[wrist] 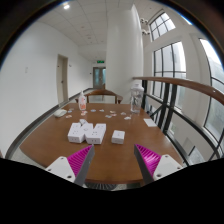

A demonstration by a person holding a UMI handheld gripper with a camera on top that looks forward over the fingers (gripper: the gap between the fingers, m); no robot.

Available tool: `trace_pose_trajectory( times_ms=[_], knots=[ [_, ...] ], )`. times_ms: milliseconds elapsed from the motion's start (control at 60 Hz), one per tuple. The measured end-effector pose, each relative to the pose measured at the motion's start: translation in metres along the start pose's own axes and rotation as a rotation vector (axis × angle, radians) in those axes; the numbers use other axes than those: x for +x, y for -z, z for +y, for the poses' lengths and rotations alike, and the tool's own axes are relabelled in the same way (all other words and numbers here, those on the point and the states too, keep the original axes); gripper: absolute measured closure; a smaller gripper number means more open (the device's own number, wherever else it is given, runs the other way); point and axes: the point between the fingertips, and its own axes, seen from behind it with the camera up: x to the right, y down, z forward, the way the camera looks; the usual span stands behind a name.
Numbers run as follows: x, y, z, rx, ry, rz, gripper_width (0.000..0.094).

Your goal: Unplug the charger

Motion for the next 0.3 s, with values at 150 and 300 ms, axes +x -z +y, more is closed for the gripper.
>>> trace_pose_trajectory(
  times_ms=[150, 300],
  knots=[
    [0.015, 0.022, -0.001, 0.040, 0.045, 0.045, 0.0106],
    [0.009, 0.027, 0.008, 0.041, 0.033, 0.011, 0.0106]
  ],
)
